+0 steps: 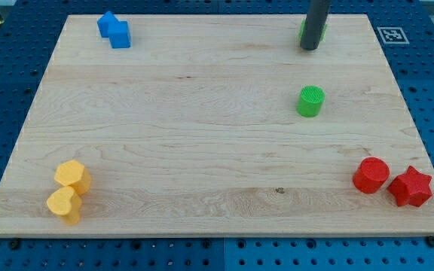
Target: Slide the green star a bit up
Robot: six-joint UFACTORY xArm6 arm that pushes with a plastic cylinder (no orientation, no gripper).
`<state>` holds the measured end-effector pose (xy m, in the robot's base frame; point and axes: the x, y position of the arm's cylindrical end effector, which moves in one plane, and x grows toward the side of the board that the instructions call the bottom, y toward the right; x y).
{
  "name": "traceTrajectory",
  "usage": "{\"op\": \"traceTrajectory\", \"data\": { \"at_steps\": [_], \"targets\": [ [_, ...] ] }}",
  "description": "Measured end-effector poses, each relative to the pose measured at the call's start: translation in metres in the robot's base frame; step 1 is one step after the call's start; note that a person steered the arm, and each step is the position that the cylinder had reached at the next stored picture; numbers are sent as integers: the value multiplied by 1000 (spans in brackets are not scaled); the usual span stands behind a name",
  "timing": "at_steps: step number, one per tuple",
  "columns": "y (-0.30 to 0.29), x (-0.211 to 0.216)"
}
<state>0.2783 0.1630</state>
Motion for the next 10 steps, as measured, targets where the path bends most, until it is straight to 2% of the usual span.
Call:
{"op": "traceTrajectory", "data": {
  "at_steps": [3,5,7,9,10],
  "targets": [
    [-21,-12],
    [3,-19],
    [11,-49],
    [3,-53],
    [-5,-81]
  ]
}}
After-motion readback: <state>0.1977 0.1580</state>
